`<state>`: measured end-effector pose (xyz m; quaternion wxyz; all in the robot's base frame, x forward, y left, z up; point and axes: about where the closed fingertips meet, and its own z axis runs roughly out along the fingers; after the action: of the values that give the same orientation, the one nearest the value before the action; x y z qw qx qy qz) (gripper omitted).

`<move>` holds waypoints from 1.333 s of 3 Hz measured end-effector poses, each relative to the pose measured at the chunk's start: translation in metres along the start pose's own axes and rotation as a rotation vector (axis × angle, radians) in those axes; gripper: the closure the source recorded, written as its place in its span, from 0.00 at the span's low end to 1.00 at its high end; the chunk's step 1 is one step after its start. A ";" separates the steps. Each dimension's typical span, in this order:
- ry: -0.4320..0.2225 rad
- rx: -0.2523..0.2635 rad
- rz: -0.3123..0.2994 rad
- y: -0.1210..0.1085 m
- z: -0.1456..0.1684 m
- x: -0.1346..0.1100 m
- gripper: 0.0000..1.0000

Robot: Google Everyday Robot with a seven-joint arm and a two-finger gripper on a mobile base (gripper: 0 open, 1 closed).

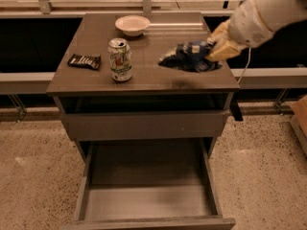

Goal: Place blue chip bag into middle drawer

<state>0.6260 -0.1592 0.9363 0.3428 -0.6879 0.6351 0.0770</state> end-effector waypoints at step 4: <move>0.119 -0.028 0.197 0.143 -0.008 0.075 1.00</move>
Offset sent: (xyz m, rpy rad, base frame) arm -0.2030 -0.0786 -0.2395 -0.1363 0.4187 -0.2282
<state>0.5046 -0.2189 0.8486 0.2856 -0.6302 0.7177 0.0784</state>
